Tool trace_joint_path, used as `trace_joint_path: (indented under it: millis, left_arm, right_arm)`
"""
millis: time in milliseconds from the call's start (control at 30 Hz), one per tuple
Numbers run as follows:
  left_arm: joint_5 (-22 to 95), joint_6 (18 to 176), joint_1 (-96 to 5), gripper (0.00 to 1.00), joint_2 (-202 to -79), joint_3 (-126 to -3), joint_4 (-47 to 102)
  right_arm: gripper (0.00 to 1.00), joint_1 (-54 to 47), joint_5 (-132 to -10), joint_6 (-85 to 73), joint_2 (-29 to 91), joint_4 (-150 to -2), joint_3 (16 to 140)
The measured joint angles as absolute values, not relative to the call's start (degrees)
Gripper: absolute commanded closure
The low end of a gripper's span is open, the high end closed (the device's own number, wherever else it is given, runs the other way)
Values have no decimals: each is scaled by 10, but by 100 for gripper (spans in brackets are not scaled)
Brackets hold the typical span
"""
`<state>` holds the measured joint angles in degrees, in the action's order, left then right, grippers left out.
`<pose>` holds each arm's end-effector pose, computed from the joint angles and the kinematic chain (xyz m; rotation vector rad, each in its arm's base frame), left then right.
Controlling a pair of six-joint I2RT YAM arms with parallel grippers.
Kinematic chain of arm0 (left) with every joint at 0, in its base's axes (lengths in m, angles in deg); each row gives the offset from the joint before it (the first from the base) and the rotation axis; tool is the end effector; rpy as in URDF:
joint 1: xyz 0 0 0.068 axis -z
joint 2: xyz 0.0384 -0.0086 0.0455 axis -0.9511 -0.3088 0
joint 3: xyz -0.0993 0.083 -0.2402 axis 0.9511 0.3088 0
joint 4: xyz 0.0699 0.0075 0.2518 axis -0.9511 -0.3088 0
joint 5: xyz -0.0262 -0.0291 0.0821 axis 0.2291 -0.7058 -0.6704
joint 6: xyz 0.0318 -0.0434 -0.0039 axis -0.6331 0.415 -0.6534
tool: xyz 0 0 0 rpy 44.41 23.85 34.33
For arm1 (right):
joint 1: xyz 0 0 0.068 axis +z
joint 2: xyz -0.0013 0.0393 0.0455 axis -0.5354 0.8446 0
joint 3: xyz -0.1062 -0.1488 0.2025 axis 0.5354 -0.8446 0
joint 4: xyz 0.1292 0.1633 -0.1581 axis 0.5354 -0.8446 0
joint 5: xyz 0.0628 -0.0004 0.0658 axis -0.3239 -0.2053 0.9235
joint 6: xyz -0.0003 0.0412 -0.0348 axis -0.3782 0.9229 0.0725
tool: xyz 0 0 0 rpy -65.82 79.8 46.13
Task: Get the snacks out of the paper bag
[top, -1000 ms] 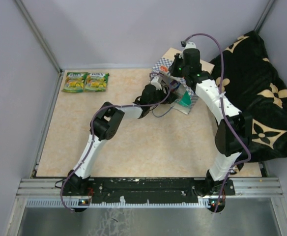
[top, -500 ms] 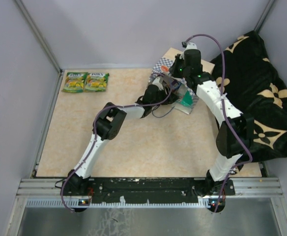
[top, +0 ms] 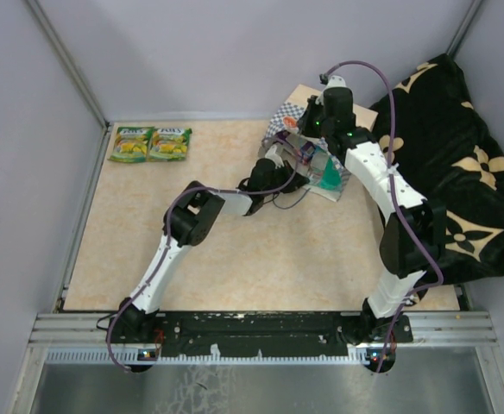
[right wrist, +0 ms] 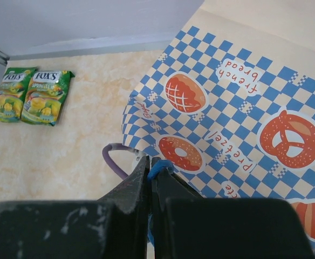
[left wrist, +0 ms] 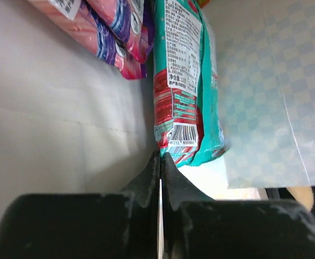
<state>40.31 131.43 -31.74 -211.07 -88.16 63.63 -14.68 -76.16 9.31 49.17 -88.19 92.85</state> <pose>0.4134 -0.3601 0.0922 0.0698 1.9486 -1.2372 0.3953 0.1278 0.3545 0.0433 1.9875 0.5054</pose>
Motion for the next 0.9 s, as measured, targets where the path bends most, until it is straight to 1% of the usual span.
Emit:
trace_joint_path:
  millis: [167, 267, 400, 567, 667, 733, 900]
  left_arm:
    - [407, 1321, -316, 100, -2078, -816, 672]
    - [418, 1319, -316, 100, -2037, -761, 689]
    - [436, 1300, -316, 100, -1953, -672, 701]
    - [453, 1257, -334, 100, -1780, -505, 712]
    - [463, 1240, -376, 100, -1665, -411, 698]
    - [462, 1231, -428, 100, -1591, -366, 657]
    - [395, 1229, -558, 100, -1418, -318, 521]
  right_arm:
    - [100, -147, -762, 93, 492, -881, 928]
    - [100, -147, -763, 93, 487, -882, 927]
    - [100, -147, -765, 93, 474, -881, 925]
    - [100, -149, -764, 93, 464, -879, 925]
    - [100, -152, -764, 93, 461, -875, 924]
    - [100, -153, -761, 94, 457, -869, 920]
    - [100, -155, -749, 100, 449, -859, 909]
